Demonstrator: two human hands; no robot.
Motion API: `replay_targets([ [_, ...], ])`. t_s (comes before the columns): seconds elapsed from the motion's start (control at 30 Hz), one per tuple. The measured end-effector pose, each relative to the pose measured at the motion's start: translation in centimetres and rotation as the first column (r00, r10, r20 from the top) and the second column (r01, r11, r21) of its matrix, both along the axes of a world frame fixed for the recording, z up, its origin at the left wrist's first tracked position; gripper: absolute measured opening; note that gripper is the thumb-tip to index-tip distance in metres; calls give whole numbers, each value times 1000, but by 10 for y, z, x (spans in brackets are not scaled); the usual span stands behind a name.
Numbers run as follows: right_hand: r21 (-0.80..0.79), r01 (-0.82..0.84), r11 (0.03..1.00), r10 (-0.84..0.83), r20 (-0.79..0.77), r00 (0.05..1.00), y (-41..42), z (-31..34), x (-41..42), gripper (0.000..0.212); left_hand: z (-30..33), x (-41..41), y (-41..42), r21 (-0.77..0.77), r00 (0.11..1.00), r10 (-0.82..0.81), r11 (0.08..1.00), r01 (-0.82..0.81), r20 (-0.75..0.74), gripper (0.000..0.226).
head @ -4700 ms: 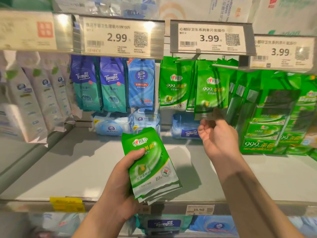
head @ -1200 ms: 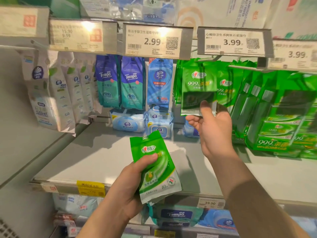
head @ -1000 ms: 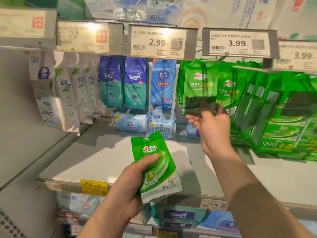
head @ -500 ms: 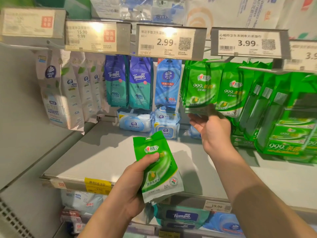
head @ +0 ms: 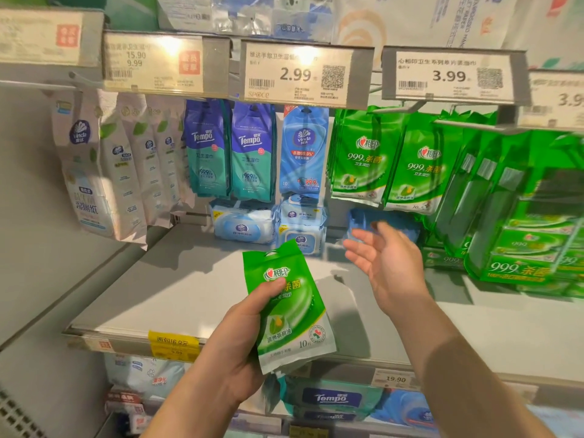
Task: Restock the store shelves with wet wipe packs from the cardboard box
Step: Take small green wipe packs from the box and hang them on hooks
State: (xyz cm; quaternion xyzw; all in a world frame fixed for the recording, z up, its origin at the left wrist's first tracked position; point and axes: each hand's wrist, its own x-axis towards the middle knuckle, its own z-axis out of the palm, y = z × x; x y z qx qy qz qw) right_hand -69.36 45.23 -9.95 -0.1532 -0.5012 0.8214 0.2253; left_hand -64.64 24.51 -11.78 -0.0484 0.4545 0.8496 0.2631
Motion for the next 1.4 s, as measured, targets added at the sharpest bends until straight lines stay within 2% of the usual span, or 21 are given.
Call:
replay_targets([
  [0.1, 66, -62, 996, 59, 48, 997, -6, -11, 17, 8, -2, -7, 5, -23, 1000, 25, 999, -25, 1, 31],
  [0.27, 264, -263, 928, 204, 232, 951, -18, -26, 47, 19, -6, -6, 9, -6, 999, -24, 1000, 24, 25, 23],
  [0.37, 463, -419, 781, 243, 392, 887, -26, -27, 67, 50, -4, -11, 15, -21, 999, -40, 999, 40, 21, 25],
  [0.43, 617, -447, 648, 185, 442, 878, -27, -24, 81, 65, -6, -12, 18, -33, 999, -45, 998, 45, 18, 39],
  [0.5, 692, -455, 561, 138, 463, 875, -28, -21, 90, 61, -9, -12, 19, -42, 999, -51, 998, 51, 5, 54],
  [0.6, 759, -463, 458, 40, 502, 864, -29, -19, 97, 48, -12, -12, 23, -62, 997, -80, 995, 79, -16, 56],
  [0.73, 719, -459, 522, 70, 500, 863, -19, -30, 96, 55, -15, -13, 27, -83, 996, -77, 994, 73, -50, 46],
  [0.8, 657, -444, 609, 111, 484, 868, -16, -35, 94, 36, -16, -14, 28, -92, 995, -67, 994, 60, -70, 44],
  [0.9, 553, -361, 751, 126, 417, 900, -12, -40, 94, 20, -16, -14, 27, -85, 995, -68, 994, 61, -75, 45],
  [1.07, 423, -145, 894, 42, 243, 969, -10, -44, 94, 24, -13, -15, 23, -13, 996, -80, 997, 80, -48, 49],
  [1.23, 366, 46, 930, -45, -9, 999, -14, -29, 94, 16, -13, -21, 18, -19, 998, -58, 998, 58, -12, 48],
  [1.37, 490, 209, 846, -154, -151, 976, -12, -8, 101, 16, -12, -24, 18, -6, 998, -55, 998, 55, 8, 47],
  [1.4, 503, 242, 830, -183, -163, 969, -12, -4, 103, 27, -11, -25, 18, -4, 998, -57, 998, 58, 7, 48],
])
